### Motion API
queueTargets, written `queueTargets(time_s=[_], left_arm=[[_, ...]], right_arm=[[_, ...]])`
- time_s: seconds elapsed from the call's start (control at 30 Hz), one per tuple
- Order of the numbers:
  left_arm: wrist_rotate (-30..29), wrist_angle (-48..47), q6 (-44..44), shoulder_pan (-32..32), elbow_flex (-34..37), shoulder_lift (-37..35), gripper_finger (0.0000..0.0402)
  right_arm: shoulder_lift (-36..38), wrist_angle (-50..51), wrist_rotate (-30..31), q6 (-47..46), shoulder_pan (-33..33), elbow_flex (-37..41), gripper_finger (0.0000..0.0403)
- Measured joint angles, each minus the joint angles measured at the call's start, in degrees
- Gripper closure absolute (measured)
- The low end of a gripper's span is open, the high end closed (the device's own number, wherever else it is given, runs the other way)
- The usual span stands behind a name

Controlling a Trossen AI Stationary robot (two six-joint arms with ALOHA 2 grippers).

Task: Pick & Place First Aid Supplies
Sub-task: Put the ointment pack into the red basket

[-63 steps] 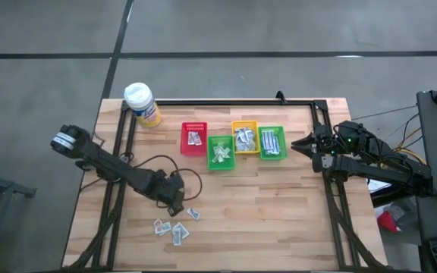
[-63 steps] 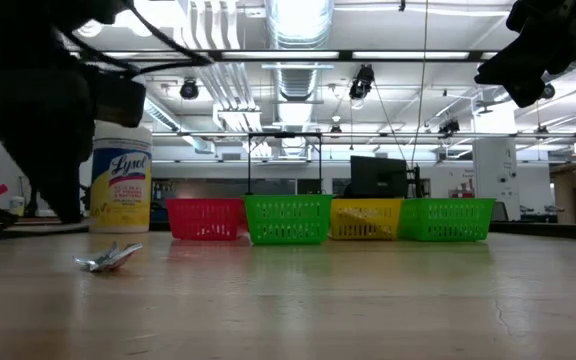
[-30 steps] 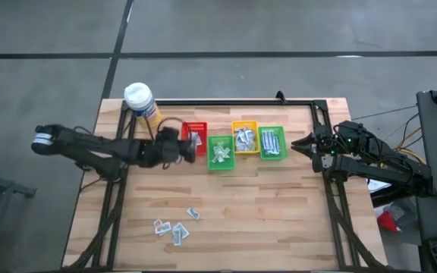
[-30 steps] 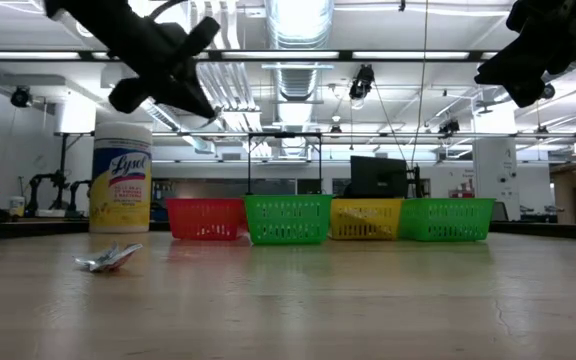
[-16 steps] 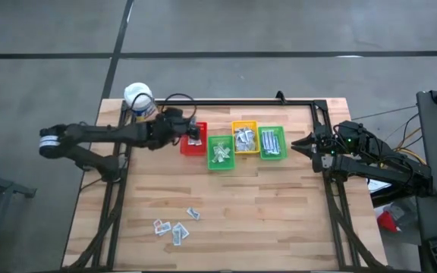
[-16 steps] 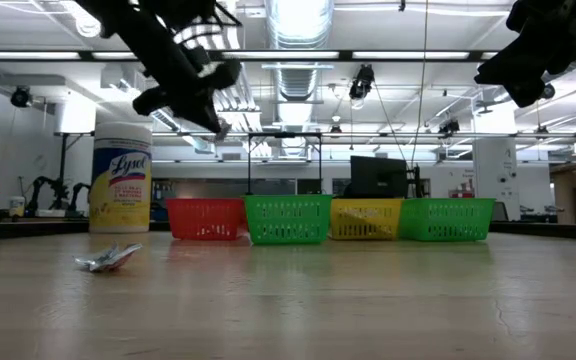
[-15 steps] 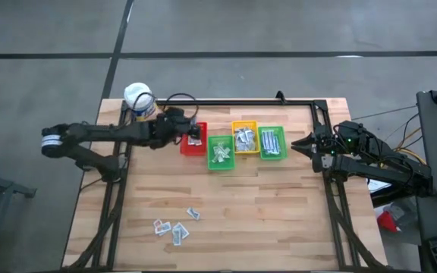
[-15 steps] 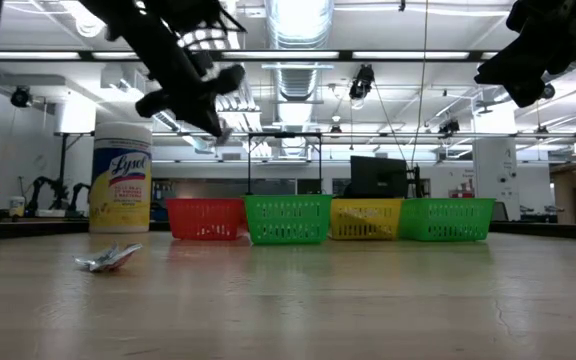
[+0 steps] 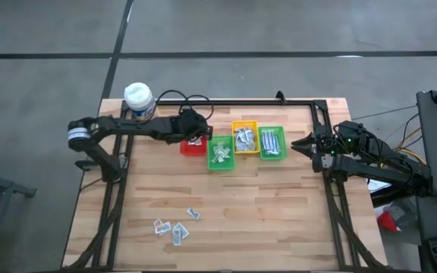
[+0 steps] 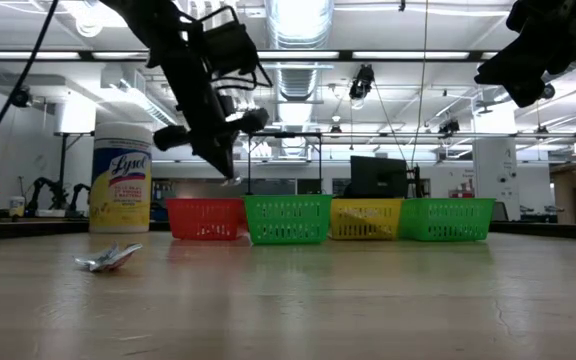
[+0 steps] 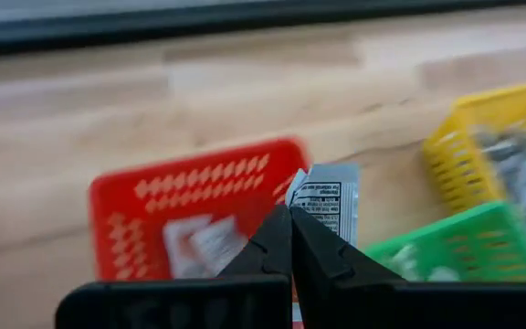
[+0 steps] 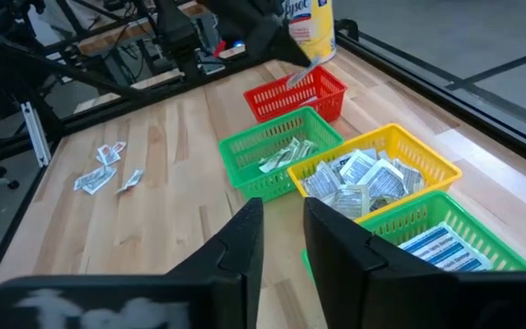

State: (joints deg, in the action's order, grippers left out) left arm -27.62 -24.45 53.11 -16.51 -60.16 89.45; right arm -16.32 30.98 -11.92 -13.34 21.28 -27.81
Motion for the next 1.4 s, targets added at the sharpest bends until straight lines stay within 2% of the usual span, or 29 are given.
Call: queueTargets(time_s=[0.33,0.67,1.13,1.4], left_arm=[[1.65,-16.26,11.10,0.26,-0.14,0.64,0.0401],[0.54,-12.22,13.60,0.26,0.06,3.24,0.0401],[-0.79,-11.81,13.00,-0.15,-4.83,13.13,0.0401],[-0.54,-9.57,12.92,-0.15,-4.96,14.47,0.0401]], right_arm=[[0.00,0.00,0.02,0.00,0.02,0.00,0.0319],[0.00,0.00,0.01,0.00,0.00,0.00,0.0335],[-0.01,0.01,0.01,0.00,0.02,0.00,0.0317],[0.00,0.02,0.02,0.00,0.00,0.00,0.0324]])
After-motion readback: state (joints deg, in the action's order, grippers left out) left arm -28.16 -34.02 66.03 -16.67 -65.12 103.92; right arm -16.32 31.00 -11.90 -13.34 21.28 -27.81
